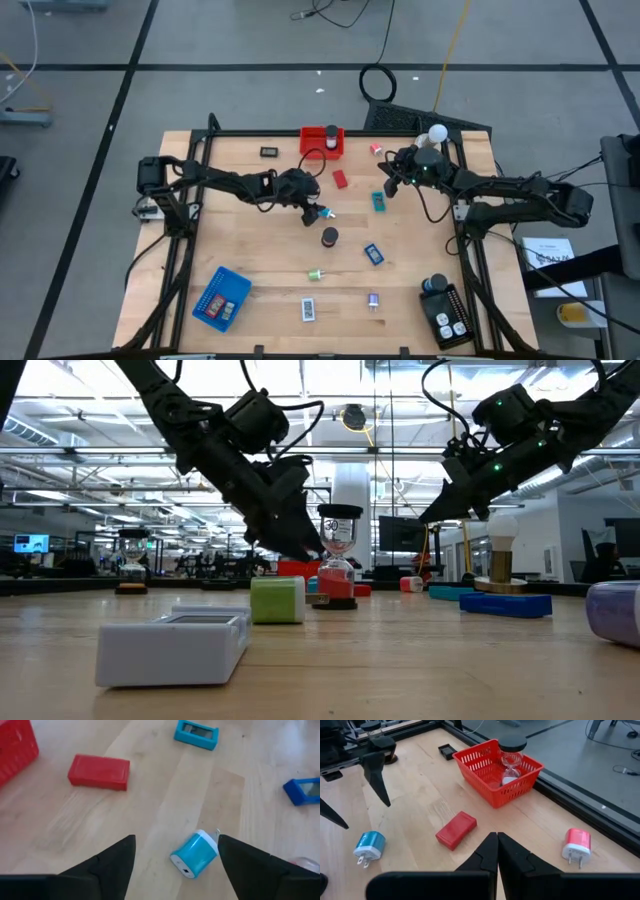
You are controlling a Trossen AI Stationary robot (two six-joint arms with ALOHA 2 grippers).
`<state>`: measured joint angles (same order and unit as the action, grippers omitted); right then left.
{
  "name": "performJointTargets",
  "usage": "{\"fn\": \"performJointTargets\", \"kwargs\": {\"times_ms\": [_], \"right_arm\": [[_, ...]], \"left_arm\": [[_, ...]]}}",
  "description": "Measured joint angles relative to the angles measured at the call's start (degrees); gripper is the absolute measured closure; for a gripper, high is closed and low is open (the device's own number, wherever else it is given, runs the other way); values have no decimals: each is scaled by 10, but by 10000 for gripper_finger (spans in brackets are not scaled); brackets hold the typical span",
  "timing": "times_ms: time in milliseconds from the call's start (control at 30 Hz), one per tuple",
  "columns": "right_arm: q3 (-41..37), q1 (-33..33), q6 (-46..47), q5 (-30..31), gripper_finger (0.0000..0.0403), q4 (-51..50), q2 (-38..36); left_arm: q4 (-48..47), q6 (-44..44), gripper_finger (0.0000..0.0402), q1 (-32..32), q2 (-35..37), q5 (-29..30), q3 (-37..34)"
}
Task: Pick & Place Office items
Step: Put the red digital timer into the blue bin
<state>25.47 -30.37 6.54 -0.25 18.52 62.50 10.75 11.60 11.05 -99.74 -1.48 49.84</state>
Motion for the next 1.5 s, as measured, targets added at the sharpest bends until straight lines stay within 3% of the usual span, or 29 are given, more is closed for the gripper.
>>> {"fn": "performJointTargets", "kwargs": {"times_ms": [133, 367, 500, 633, 800, 933, 1167, 1300, 1500], "right_arm": [[0, 0, 2, 0, 403, 1, 0], [0, 12, 23, -1, 394, 81, 40], [0, 8, 27, 0, 392, 91, 63], [0, 4, 47, 0, 392, 101, 77], [1, 4, 68, 0, 392, 82, 88], [0, 19, 106, 5, 380, 32, 90], [15, 98, 177, 82, 312, 35, 126], [51, 136, 206, 137, 262, 40, 203], [150, 153, 210, 170, 173, 46, 320]], "left_arm": [[6, -12, 112, 11, 0, 2, 0], [75, 72, 127, 33, 0, 59, 0], [72, 136, 120, 37, 0, 93, 13], [71, 142, 128, 37, 0, 106, 11], [99, 147, 193, 29, 0, 133, -19], [231, 116, 275, 21, 0, 134, -71], [466, 74, 390, 37, 0, 76, -177], [545, 58, 387, 46, 0, 60, -224], [564, 49, 382, 51, 0, 78, -249]]}}
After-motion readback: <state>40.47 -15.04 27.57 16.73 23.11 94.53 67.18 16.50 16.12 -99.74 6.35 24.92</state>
